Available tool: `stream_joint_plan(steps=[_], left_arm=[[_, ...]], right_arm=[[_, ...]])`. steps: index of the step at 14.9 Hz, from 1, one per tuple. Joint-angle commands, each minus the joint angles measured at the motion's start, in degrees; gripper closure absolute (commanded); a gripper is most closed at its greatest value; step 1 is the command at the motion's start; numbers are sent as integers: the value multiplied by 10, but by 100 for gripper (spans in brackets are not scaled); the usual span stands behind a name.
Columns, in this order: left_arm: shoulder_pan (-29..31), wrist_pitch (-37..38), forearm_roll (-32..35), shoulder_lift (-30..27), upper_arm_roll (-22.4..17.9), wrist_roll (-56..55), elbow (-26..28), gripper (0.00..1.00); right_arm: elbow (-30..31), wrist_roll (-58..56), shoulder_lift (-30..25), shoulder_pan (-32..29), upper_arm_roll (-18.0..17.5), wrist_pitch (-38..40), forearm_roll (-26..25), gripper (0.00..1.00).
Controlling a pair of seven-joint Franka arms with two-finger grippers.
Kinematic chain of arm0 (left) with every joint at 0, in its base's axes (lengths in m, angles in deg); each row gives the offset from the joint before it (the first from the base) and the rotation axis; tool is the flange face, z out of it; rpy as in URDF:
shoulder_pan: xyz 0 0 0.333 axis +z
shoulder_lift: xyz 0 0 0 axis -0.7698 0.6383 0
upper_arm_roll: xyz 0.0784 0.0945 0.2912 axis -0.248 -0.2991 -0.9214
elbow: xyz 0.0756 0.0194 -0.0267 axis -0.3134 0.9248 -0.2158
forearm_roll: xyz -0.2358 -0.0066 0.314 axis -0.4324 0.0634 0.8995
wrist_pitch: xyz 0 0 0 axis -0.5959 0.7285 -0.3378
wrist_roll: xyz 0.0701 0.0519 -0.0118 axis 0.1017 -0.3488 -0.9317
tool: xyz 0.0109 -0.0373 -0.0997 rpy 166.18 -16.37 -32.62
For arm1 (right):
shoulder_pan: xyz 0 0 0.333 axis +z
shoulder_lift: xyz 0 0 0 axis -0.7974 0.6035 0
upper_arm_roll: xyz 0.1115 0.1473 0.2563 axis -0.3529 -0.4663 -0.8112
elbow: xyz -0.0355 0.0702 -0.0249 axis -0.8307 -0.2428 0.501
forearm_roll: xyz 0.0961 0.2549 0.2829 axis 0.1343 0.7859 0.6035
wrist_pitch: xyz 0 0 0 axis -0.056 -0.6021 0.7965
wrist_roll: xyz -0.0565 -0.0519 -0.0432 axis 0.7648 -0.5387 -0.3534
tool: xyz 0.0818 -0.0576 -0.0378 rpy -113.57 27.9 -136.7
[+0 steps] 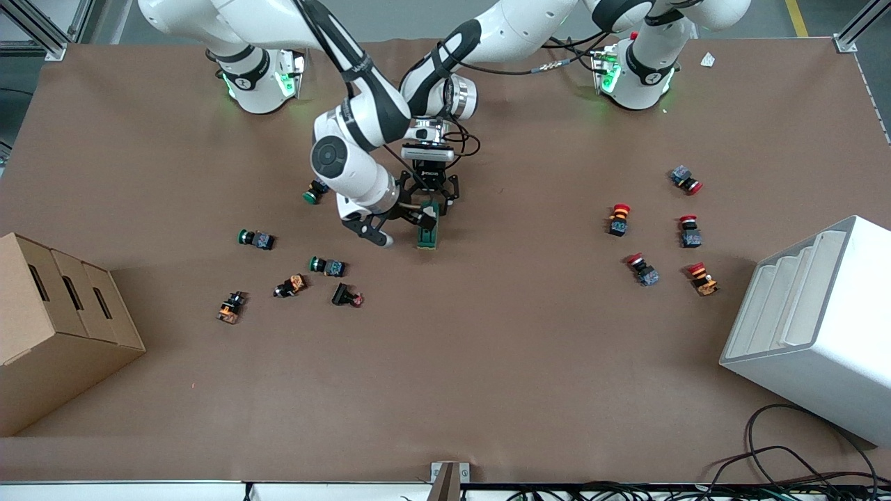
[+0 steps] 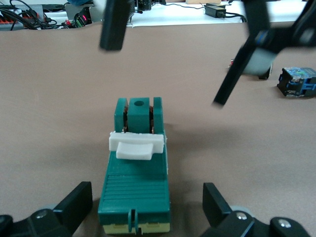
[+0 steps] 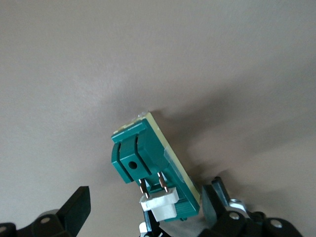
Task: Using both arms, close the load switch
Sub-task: 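Push the white lever down with the right gripper while the left gripper holds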
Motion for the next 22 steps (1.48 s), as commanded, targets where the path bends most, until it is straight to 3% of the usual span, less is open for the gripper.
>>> stream_joint_plan(steps=[1,8,15,22], left_arm=[[4,3,7,23,-4,-9,-10,1],[6,10,7,21,-4,-9,-9,1],[5,10,7,21,-4,-9,-10,1],[5,19,7,22,-4,-9,-10,1]], right_arm=[[8,5,8,19,5,-26,25,0],[7,8,31,42,5,-58,43,0],[-10,16,57,70,5,-99,96,0],[-49,29,61,52,6,-88,112,0]])
